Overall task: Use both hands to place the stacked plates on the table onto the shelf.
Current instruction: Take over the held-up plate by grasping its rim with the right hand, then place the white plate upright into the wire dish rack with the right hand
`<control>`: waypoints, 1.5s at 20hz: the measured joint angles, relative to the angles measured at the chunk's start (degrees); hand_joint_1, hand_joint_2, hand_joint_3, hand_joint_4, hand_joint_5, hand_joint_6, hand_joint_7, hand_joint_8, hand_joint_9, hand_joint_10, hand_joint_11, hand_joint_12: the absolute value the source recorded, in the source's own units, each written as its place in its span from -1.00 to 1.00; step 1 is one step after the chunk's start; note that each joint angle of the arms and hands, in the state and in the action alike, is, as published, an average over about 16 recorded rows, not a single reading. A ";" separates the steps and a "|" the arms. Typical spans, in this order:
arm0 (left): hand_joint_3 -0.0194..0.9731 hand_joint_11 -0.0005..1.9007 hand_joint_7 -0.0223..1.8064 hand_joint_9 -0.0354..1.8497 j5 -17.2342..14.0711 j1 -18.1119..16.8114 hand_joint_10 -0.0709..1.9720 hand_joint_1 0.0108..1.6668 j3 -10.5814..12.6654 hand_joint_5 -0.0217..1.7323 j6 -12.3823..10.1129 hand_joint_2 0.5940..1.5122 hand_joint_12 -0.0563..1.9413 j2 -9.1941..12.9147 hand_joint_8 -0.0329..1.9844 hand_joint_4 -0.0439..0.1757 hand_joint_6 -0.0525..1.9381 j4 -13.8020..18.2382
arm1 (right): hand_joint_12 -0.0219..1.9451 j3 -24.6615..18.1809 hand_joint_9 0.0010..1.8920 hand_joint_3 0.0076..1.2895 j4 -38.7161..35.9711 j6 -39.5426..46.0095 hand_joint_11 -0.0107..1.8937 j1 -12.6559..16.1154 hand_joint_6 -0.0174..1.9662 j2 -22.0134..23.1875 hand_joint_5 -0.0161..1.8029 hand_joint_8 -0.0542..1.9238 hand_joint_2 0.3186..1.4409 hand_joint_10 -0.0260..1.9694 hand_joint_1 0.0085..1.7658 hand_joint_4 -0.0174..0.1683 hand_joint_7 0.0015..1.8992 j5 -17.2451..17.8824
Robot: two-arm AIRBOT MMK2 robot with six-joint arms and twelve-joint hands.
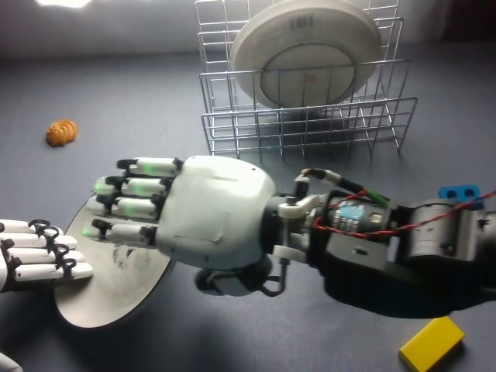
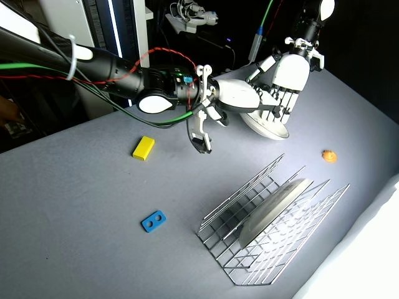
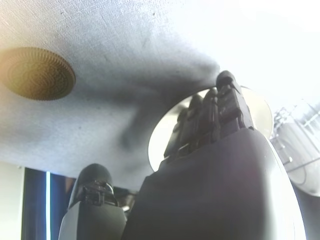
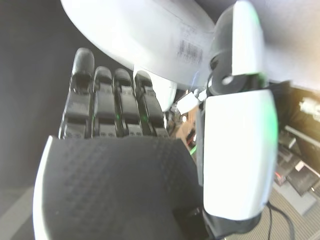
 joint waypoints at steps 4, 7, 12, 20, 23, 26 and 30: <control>-0.93 -0.99 -0.98 -0.99 -0.06 0.11 -0.98 -1.00 0.05 -1.00 0.00 0.10 -0.93 0.00 -0.98 -0.67 -0.99 -0.32 | -0.04 3.54 -0.53 -0.99 0.69 -0.17 -0.81 -0.44 -0.92 -3.38 -0.47 -0.91 0.21 -0.93 0.23 -0.80 -0.52 0.84; -0.93 -0.98 -0.98 -0.99 -0.04 0.10 -0.98 -1.00 0.12 -1.00 0.03 0.10 -0.93 0.04 -0.98 -0.66 -0.99 -0.95 | 0.07 5.76 -0.32 -0.99 1.07 -0.20 -0.69 -0.62 -0.83 -5.35 -0.31 -0.82 0.24 -0.92 0.23 -0.76 -0.34 1.65; -0.93 -0.99 -0.98 -0.98 0.48 -0.77 -0.98 -1.00 0.25 -0.99 0.08 0.10 -0.93 0.43 -0.98 -0.62 -0.98 -2.99 | 0.23 8.30 0.01 -0.99 1.41 -0.20 -0.49 -0.82 -0.68 -7.35 -0.10 -0.56 0.26 -0.88 0.24 -0.69 -0.10 2.98; -0.93 -0.99 -0.97 -0.96 2.13 -6.47 -0.98 -1.00 1.60 -0.98 0.16 0.10 -0.93 2.34 -0.97 -0.56 -0.95 -7.82 | 0.31 8.96 0.20 -0.99 1.51 -0.20 -0.35 -0.86 -0.48 -7.70 -0.02 -0.11 0.22 -0.83 0.27 -0.59 -0.01 4.06; -0.93 -0.99 -0.96 -0.95 2.62 -9.86 -0.98 -1.00 2.43 -0.97 0.16 0.11 -0.93 3.18 -0.97 -0.55 -0.94 -9.14 | 0.32 7.98 0.19 -0.99 1.67 -0.19 -0.36 -0.49 -0.46 -6.82 -0.02 -0.03 0.22 -0.80 0.27 -0.57 0.00 3.62; -0.93 -0.99 -0.96 -0.95 2.94 -13.24 -0.98 -1.00 3.33 -0.97 0.16 0.11 -0.93 3.97 -0.97 -0.55 -0.94 -9.94 | 0.32 6.21 0.17 -0.99 1.79 -0.18 -0.37 0.25 -0.40 -5.14 -0.02 0.01 0.22 -0.77 0.28 -0.55 0.01 3.02; -0.93 -0.98 -0.96 -0.94 2.62 -17.21 -0.98 -1.00 4.53 -0.96 0.16 0.10 -0.93 4.58 -0.97 -0.55 -0.94 -9.62 | 0.31 2.53 0.14 -0.99 1.92 0.00 -0.38 1.63 -0.30 -1.59 0.01 0.02 0.22 -0.73 0.29 -0.53 0.02 2.05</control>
